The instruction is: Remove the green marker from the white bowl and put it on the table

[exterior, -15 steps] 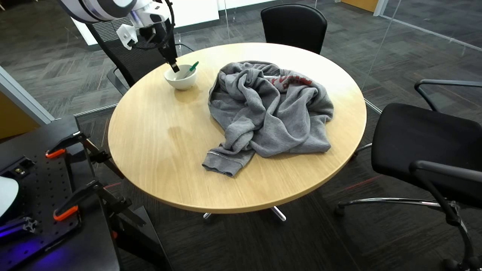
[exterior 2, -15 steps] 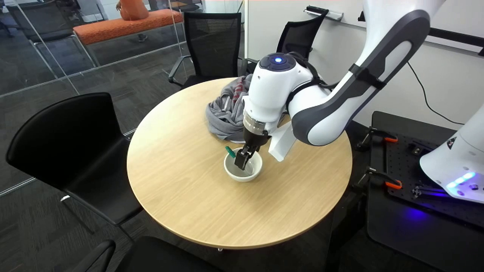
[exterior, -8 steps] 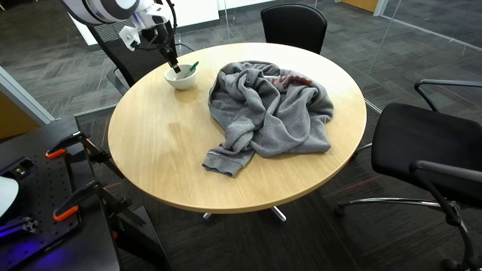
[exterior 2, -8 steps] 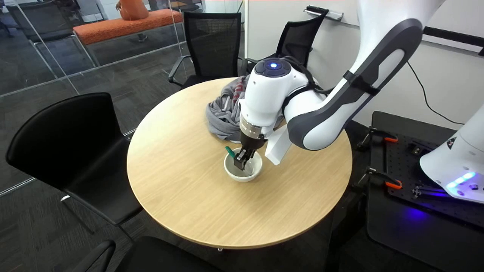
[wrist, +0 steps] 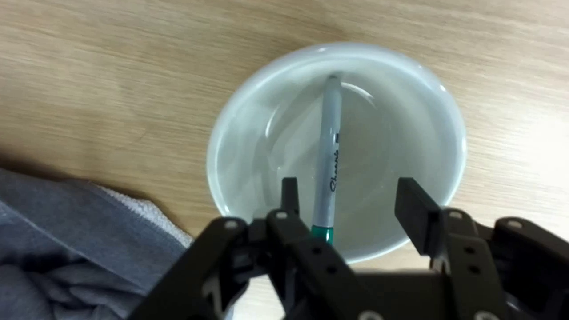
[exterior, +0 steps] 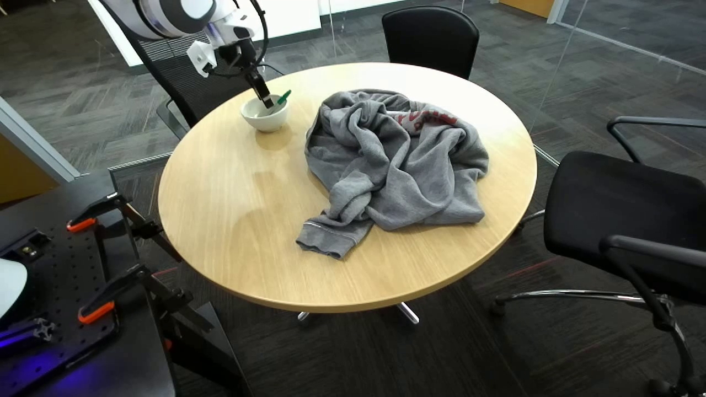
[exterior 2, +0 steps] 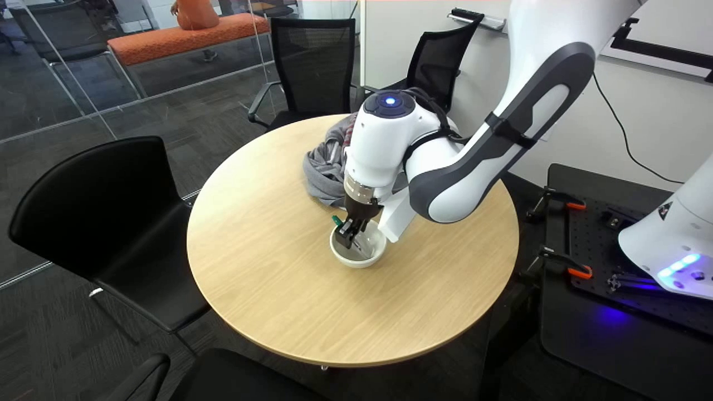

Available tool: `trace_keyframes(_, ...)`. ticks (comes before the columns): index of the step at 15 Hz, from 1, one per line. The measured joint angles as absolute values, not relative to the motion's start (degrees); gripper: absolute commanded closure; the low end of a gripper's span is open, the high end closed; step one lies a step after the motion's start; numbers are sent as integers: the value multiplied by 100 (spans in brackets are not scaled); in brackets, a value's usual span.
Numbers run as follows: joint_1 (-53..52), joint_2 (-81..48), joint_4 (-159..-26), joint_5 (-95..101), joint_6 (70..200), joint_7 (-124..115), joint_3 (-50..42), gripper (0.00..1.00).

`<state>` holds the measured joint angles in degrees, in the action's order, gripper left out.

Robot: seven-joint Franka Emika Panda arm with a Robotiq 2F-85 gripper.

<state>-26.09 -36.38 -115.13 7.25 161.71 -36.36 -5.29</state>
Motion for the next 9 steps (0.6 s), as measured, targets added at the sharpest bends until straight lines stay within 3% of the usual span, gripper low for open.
trace_keyframes(1, -2607, -3689, -11453, 700, 16170, -3636, -543, 56)
trace_keyframes(2, -2607, -3737, -11398, 669, 16169, -3636, -555, 52)
trace_keyframes(6, -2607, -3911, -11191, 544, 16149, -3636, -583, 58)
trace_keyframes(8, -2607, -3985, -11100, 522, 16114, -3636, -592, 74)
trace_keyframes(9, -2607, -4019, -11055, 518, 16091, -3636, -596, 90)
